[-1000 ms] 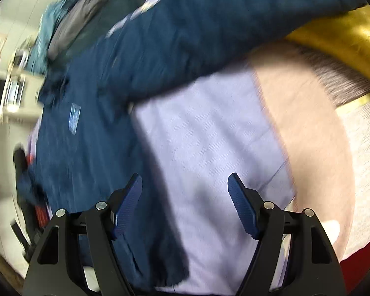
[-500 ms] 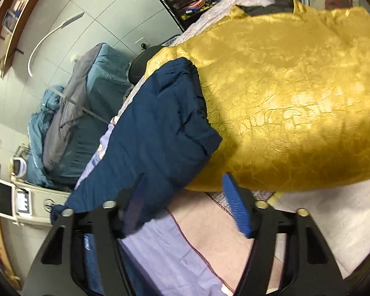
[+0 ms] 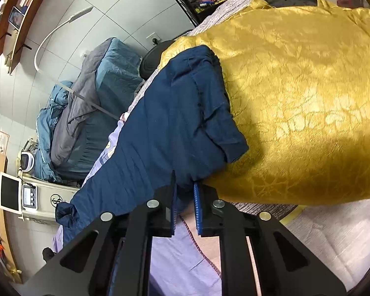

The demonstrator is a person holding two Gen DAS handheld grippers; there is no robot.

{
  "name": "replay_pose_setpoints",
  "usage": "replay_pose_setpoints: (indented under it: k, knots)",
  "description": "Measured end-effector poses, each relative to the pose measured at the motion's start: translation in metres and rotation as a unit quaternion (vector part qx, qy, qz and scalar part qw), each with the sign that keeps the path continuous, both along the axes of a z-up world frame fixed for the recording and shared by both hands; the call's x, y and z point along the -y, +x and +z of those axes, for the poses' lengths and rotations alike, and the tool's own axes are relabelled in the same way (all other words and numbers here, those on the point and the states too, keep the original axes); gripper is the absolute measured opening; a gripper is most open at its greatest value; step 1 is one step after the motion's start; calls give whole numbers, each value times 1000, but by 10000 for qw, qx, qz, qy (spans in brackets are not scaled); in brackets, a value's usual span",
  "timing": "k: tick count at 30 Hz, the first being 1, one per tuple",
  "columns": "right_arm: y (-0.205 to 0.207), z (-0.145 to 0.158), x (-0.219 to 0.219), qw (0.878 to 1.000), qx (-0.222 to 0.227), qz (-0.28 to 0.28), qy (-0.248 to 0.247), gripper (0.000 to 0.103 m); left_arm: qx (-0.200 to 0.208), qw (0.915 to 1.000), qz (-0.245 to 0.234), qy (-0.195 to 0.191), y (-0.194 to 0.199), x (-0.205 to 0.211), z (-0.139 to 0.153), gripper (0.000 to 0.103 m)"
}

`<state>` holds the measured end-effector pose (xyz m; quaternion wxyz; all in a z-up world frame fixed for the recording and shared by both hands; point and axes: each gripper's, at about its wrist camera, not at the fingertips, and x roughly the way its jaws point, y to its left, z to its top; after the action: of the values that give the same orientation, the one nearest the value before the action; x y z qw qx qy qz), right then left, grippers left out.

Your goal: Fold large clothes

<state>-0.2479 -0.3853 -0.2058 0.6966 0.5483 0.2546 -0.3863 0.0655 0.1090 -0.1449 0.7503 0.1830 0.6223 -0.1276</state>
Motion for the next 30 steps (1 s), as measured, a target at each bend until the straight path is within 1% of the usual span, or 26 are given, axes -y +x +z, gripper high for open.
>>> replay_pose_setpoints:
  k: [4, 7, 10, 12, 15, 16, 19, 21, 23, 24, 25, 27, 28, 30]
  knots:
    - [2, 6, 3, 10000, -50, 3, -49, 11, 25, 9999, 132, 52, 0, -13, 4, 96]
    - [7, 18, 2, 9998, -76, 12, -180, 9, 77, 9997, 202, 100, 5, -22, 4, 97]
    - [24, 47, -6, 9985, -18, 151, -517, 7, 51, 9995, 308, -1, 16, -27, 2, 97]
    - [48, 78, -17, 9956, 151, 429, -814, 7, 51, 9995, 289, -68, 23, -25, 2, 97]
    - [88, 121, -38, 9879, 392, 889, -1213, 7, 120, 9996, 71, -244, 38, -19, 4, 97]
    - [110, 137, -50, 9829, 486, 1137, -1368, 7, 120, 9995, 1, -294, 42, -16, 4, 97]
    - [168, 166, -86, 9689, 601, 1736, -1658, 7, 132, 9990, -191, -393, 61, -16, 5, 97]
    - [209, 174, -112, 9598, 668, 2113, -1726, 7, 204, 9984, -243, -476, 74, -21, 7, 97]
    - [253, 175, -141, 9508, 680, 2510, -1686, 7, 273, 9980, -260, -507, 89, -29, 9, 97]
    - [269, 173, -151, 9476, 676, 2648, -1657, 7, 294, 9979, -278, -499, 93, -31, 10, 97]
    - [289, 170, -166, 9431, 682, 2832, -1604, 7, 363, 9978, -324, -444, 99, -36, 9, 97]
    - [336, 158, -205, 9300, 671, 3321, -1425, 7, 563, 9969, -487, -235, 109, -44, 6, 97]
    - [351, 154, -219, 9253, 656, 3472, -1377, 7, 663, 9958, -619, -86, 114, -48, 4, 97]
    - [390, 137, -256, 9122, 618, 3873, -1190, 7, 779, 9936, -806, 132, 120, -54, 0, 97]
